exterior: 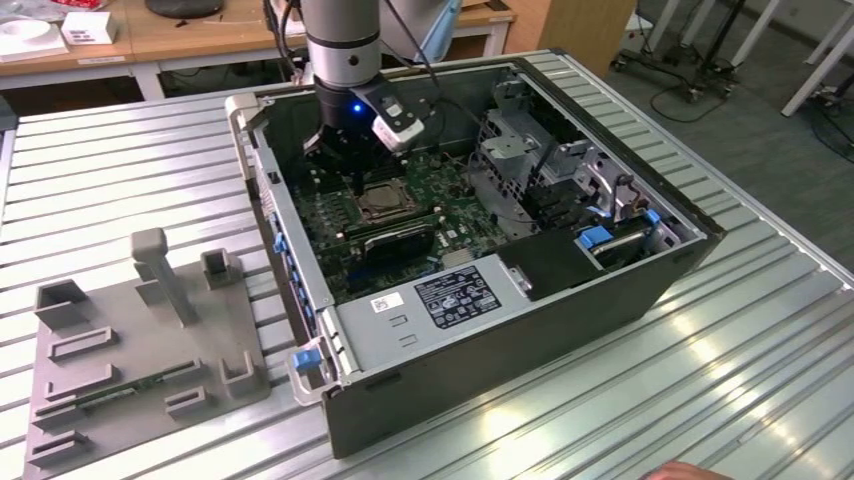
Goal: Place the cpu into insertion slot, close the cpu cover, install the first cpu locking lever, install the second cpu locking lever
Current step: 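Install the first cpu locking lever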
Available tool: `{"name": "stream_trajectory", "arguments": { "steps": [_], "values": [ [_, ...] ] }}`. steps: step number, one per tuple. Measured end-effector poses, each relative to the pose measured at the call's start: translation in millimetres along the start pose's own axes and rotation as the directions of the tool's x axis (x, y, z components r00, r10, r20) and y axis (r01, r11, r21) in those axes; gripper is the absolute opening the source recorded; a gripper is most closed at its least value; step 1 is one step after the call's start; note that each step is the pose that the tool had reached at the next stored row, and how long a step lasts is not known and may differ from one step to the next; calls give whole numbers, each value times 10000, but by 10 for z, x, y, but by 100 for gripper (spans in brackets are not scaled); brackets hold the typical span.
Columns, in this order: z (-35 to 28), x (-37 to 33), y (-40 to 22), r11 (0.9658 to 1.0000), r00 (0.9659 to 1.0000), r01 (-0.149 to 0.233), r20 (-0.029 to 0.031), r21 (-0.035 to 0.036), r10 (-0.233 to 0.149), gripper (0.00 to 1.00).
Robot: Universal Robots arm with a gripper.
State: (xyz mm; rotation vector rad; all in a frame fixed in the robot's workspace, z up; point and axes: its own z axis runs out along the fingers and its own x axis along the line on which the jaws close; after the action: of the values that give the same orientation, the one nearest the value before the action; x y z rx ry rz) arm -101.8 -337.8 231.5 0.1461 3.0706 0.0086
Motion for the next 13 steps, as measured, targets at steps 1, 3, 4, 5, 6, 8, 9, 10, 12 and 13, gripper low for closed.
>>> {"name": "stream_trajectory", "arguments": {
  "steps": [1,3,4,5,6,8,9,10,12,13],
  "values": [
    [0,0,0,10000,10000,-2,0,0,2,11],
    [0,0,0,10000,10000,-3,0,0,3,11],
    [-8,1,-1,10000,10000,-3,-2,4,3,11],
    [-20,-1,0,10000,10000,-3,-2,3,3,11],
    [-39,-2,0,10000,10000,-4,-2,1,4,11],
    [-86,-5,1,10000,10000,-4,-3,2,4,11],
    [-109,-7,1,10000,10000,-4,-3,2,4,11],
    [-130,-8,1,10000,10000,-4,-3,1,4,11],
    [-171,-11,1,10000,10000,-3,-4,2,3,11],
    [-189,-12,2,10000,10000,-4,-3,2,4,11]
  ]
}}
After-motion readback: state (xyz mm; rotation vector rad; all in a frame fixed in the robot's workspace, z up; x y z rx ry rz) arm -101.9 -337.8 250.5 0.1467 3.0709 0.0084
